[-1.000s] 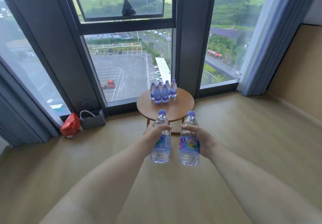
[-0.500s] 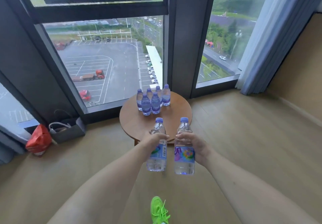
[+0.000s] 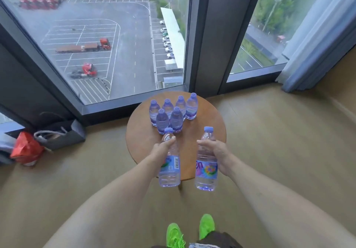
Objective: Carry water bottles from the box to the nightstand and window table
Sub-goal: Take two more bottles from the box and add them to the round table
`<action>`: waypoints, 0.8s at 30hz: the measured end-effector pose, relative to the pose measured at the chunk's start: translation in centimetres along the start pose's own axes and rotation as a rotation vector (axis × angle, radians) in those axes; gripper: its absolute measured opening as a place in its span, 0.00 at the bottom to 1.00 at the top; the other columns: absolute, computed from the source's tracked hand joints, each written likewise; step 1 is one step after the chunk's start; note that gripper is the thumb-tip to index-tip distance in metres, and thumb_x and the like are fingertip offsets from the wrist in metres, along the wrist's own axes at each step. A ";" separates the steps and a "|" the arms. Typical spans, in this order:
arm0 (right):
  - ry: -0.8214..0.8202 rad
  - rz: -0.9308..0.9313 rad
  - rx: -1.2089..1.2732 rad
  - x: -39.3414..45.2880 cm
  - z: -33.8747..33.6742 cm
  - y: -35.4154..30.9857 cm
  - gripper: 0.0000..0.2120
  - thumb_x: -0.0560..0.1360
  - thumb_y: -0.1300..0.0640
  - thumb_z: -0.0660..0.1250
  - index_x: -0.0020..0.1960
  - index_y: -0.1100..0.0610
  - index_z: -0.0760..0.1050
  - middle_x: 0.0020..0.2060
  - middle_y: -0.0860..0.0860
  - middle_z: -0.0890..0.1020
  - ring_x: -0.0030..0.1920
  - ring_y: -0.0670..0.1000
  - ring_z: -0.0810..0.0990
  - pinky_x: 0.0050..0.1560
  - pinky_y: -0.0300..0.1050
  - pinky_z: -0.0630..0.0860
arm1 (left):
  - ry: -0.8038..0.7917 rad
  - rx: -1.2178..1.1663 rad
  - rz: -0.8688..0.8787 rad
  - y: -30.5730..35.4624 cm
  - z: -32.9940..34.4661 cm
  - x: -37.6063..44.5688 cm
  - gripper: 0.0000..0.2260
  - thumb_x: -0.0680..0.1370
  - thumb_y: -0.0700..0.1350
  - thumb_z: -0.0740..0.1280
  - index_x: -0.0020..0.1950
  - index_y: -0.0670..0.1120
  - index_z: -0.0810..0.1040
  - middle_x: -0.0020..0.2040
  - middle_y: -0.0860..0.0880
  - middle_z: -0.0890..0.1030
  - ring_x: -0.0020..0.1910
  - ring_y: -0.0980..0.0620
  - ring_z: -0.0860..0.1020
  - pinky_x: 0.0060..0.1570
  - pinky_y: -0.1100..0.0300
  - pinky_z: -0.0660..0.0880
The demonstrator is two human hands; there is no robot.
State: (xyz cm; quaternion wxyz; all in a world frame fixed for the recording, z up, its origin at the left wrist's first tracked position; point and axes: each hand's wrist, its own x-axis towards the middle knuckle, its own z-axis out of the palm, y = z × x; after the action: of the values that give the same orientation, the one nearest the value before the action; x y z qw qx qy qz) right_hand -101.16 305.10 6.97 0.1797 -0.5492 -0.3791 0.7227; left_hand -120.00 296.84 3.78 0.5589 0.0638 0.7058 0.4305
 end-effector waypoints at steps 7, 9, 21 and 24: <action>0.071 0.005 -0.109 9.8 1.7 -2.4 0.13 0.66 0.62 0.83 0.41 0.59 0.78 0.32 0.53 0.79 0.33 0.52 0.81 0.48 0.53 0.85 | 0.119 0.135 -0.005 2.5 -0.3 6.1 0.27 0.67 0.57 0.81 0.57 0.46 0.74 0.58 0.43 0.83 0.56 0.43 0.83 0.59 0.45 0.80; 0.088 -0.033 -0.347 13.1 1.7 -3.4 0.13 0.65 0.57 0.84 0.39 0.59 0.81 0.33 0.53 0.81 0.38 0.54 0.81 0.50 0.51 0.81 | 0.140 0.213 -0.015 3.2 -0.1 7.7 0.25 0.68 0.57 0.80 0.55 0.47 0.74 0.56 0.46 0.82 0.56 0.46 0.82 0.52 0.50 0.80; 0.028 -0.086 -1.014 24.5 0.8 -7.0 0.22 0.69 0.42 0.79 0.33 0.49 0.68 0.44 0.54 0.71 0.43 0.54 0.69 0.45 0.45 0.68 | 0.228 0.537 0.002 4.2 1.9 14.0 0.23 0.64 0.54 0.82 0.55 0.56 0.79 0.49 0.57 0.83 0.52 0.53 0.80 0.48 0.61 0.72; 0.028 -0.104 -1.079 25.6 0.9 -7.6 0.23 0.67 0.46 0.82 0.57 0.57 0.83 0.56 0.56 0.81 0.55 0.56 0.80 0.58 0.48 0.77 | 0.205 0.556 0.012 4.3 2.5 15.5 0.24 0.64 0.53 0.81 0.57 0.57 0.78 0.49 0.56 0.83 0.52 0.51 0.80 0.51 0.59 0.75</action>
State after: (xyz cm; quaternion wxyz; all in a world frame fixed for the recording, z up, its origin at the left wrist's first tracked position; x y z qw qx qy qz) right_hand -111.65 326.99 -4.13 -0.0874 -0.5536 -0.7205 0.4083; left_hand -125.31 309.70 -4.68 0.4431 0.1748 0.8491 0.2282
